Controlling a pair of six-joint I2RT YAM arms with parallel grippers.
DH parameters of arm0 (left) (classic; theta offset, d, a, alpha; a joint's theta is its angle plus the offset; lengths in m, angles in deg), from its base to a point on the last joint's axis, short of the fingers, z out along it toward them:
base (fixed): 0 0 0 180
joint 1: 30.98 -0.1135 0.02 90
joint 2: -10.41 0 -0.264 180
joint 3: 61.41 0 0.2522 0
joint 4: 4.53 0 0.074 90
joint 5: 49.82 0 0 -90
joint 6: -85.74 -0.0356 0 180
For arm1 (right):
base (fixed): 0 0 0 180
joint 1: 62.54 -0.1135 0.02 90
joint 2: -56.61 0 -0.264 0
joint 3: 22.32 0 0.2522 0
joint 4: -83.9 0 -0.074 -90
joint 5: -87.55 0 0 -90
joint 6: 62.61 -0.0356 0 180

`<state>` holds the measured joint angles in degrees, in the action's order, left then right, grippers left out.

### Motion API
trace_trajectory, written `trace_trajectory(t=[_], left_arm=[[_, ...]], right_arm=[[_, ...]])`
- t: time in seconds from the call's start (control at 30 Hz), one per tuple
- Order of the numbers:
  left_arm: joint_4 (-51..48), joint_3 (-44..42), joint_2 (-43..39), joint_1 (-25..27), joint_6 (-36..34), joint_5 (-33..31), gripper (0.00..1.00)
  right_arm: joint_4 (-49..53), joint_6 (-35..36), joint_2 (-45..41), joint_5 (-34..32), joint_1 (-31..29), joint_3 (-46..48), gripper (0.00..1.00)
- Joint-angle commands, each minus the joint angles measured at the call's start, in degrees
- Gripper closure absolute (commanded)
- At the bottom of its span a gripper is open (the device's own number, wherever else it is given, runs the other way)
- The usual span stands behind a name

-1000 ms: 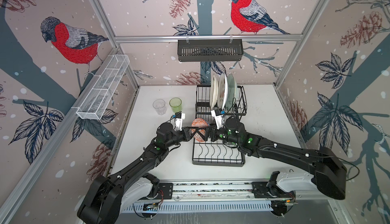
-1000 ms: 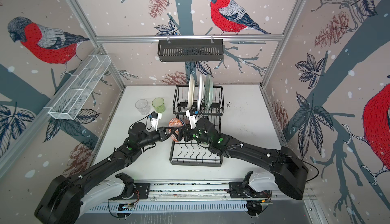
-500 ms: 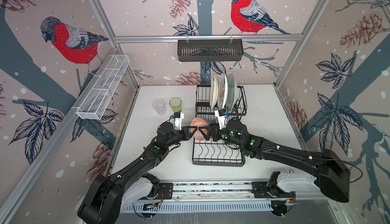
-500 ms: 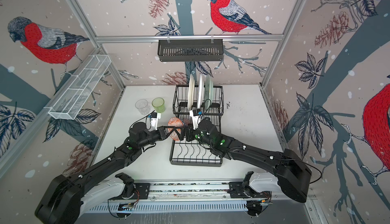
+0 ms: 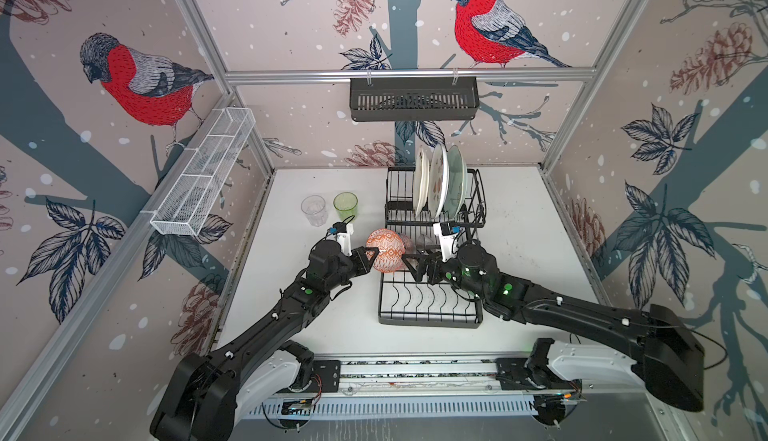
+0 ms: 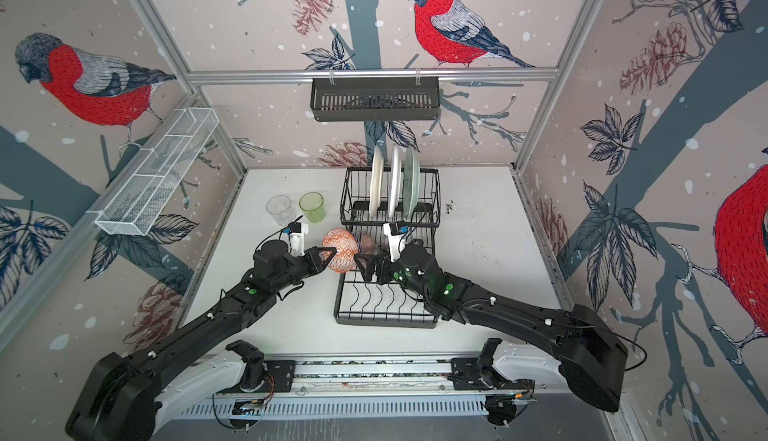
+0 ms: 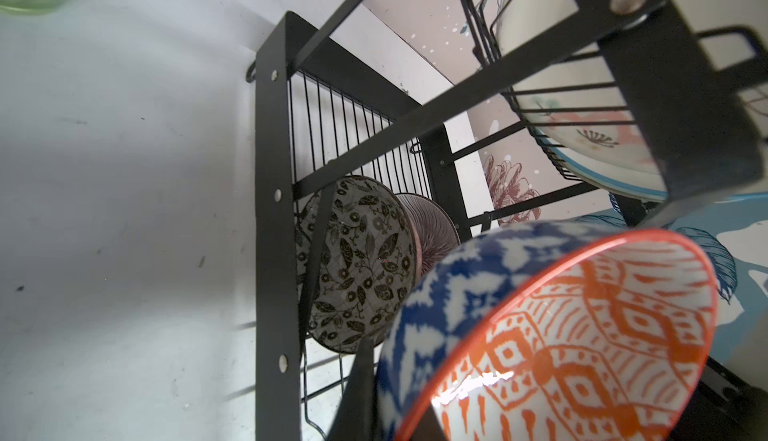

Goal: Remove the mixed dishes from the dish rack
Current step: 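Carry the bowl toward the glasses with left gripper while right gripper withdraws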

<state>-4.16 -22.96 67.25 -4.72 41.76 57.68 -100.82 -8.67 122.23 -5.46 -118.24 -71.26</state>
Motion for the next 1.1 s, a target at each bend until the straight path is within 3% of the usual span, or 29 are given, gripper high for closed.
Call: trace_trajectory(t=[0.0,0.3,0.6,0.8,1.07], left_arm=[[-0.34,1.3,-0.52,-0.33,-2.11,-2.46,1.0],[-8.24,4.14,-1.54,-2.85,-4.94,-7.7,1.0],[-13.05,6.22,-0.64,-4.5,-7.21,-17.17,1.0],[-13.65,6.3,2.99,-6.3,-8.6,-24.19,1.0],[-13.06,6.61,8.71,-11.27,-9.54,-28.26,1.0]], right_arm=[[-2.95,0.61,-1.9,-2.05,0.0,1.36,0.0],[-2.38,2.15,-7.11,-4.15,0.07,5.35,0.0],[-0.01,4.16,-11.71,-6.59,0.08,8.21,0.0],[2.92,4.47,-15.43,-9.26,0.07,10.43,0.0],[6.47,4.27,-23.03,-10.62,0.07,13.84,0.0]])
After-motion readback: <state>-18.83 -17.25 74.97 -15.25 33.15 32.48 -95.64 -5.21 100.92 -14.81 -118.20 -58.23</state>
